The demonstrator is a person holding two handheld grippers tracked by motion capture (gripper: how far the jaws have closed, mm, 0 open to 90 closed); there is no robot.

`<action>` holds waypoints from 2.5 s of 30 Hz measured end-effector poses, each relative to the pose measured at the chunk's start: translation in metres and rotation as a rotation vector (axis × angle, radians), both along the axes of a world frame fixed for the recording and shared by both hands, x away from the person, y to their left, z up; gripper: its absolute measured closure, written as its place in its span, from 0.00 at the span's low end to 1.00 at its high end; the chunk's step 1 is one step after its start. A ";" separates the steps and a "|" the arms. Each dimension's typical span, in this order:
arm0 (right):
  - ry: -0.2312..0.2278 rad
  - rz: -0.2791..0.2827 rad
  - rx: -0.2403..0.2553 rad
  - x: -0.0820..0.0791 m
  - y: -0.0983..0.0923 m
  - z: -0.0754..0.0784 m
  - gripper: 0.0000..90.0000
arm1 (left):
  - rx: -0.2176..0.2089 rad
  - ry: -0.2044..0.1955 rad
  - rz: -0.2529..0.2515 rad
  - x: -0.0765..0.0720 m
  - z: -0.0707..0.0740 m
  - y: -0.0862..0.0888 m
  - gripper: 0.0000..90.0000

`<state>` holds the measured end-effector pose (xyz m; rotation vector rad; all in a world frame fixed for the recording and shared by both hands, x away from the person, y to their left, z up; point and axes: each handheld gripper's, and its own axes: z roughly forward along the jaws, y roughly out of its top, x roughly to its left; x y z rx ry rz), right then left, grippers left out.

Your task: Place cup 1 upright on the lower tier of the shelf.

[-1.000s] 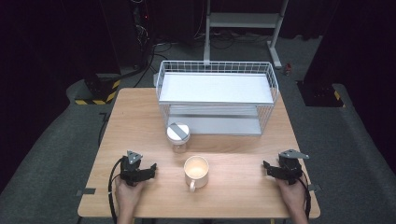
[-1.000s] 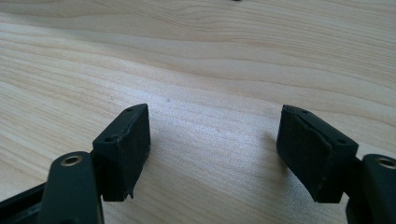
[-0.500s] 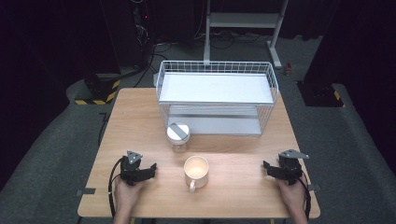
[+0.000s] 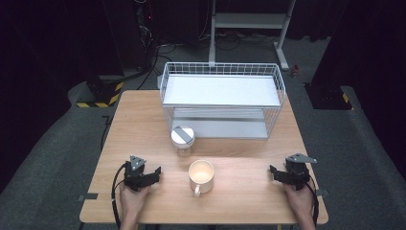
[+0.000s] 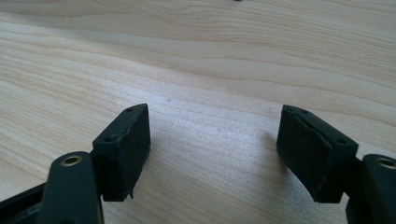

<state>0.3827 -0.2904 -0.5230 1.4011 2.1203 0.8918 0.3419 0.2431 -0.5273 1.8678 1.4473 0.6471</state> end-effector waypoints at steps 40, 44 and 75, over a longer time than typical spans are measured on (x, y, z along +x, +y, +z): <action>0.000 -0.001 0.001 0.000 0.000 0.000 0.29 | -0.044 -0.046 -0.219 0.030 0.038 -0.054 0.15; 0.002 -0.001 0.001 -0.001 0.000 0.000 0.29 | -0.031 -0.049 -0.222 0.039 0.040 -0.059 0.15; 0.002 0.003 0.000 -0.001 0.000 0.000 0.29 | -0.024 -0.053 -0.231 0.080 0.027 -0.082 0.12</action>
